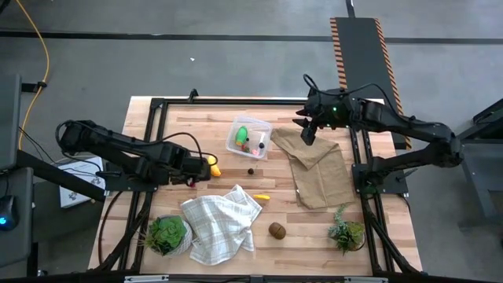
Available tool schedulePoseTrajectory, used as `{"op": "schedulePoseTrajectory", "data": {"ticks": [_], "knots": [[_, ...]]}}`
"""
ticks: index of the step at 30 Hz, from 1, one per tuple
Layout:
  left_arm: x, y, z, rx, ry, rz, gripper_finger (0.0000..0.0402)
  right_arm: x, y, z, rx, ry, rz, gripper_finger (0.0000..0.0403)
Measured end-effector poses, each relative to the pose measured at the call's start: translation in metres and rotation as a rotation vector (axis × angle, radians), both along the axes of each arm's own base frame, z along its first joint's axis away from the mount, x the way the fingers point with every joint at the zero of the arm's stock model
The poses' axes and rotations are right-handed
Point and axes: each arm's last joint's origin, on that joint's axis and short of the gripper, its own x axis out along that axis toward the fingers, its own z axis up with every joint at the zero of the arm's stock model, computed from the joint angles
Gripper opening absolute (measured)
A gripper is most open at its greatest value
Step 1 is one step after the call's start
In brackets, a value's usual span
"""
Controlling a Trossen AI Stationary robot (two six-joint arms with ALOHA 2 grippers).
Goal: Pick and placing Produce into tupperware
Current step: Put the red cherry into the transparent bin
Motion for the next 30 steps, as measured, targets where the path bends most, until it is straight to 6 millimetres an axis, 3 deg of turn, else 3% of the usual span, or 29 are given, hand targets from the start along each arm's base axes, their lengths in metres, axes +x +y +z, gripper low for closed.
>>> {"op": "schedulePoseTrajectory", "data": {"ticks": [14, 30], "knots": [[-0.008, -0.011, -0.011, 0.048, 0.055, 0.105, 0.0152, -0.005, -0.017, 0.001, 0.024, -0.022, 0.081, 0.0133], [0.005, -0.012, -0.029, 0.072, 0.094, 0.130, 0.0205, -0.004, -0.017, 0.002, 0.025, -0.043, 0.136, 0.0133]]}}
